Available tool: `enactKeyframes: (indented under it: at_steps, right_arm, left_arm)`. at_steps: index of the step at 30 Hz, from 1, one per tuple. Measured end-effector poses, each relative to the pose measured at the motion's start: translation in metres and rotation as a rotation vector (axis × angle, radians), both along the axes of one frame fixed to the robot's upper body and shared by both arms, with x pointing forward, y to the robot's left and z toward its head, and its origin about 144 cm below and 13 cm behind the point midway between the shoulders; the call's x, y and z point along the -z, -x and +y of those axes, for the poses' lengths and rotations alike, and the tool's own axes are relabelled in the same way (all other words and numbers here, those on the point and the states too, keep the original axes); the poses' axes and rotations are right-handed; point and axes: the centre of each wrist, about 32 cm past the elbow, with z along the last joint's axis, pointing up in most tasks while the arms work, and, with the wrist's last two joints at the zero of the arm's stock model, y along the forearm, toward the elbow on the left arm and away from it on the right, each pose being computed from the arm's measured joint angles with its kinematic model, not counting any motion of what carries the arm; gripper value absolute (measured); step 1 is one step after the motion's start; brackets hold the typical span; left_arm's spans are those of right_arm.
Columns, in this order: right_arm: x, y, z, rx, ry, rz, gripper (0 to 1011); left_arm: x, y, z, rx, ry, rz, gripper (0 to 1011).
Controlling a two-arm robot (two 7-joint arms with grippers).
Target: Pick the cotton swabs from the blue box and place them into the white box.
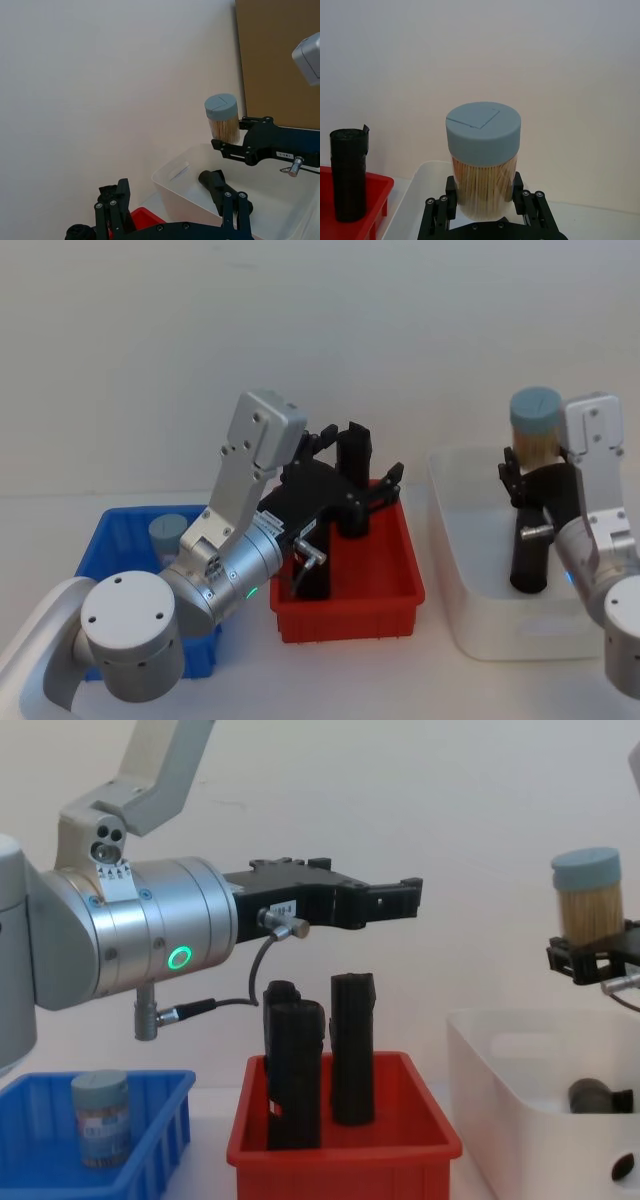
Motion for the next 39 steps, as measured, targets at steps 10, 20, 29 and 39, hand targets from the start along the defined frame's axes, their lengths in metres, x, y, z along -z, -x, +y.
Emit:
enactKeyframes:
  at_steps: [10, 20, 29, 39]
  right_arm:
    - [-0.014, -0.008, 0.000, -0.030, 0.005, 0.055, 622]
    - [-0.032, -0.017, 0.006, -0.119, 0.050, 0.110, 671]
    - [-0.039, -0.022, 0.009, -0.155, 0.070, 0.135, 920]
    - [-0.044, -0.024, 0.010, -0.174, 0.081, 0.150, 1002]
  left_arm:
    - [0.000, 0.000, 0.000, 0.000, 0.000, 0.000, 1004]
    - [0.000, 0.000, 0.000, 0.000, 0.000, 0.000, 1004]
    - [0.000, 0.000, 0.000, 0.000, 0.000, 0.000, 1004]
    - [0.000, 0.000, 0.000, 0.000, 0.000, 0.000, 1004]
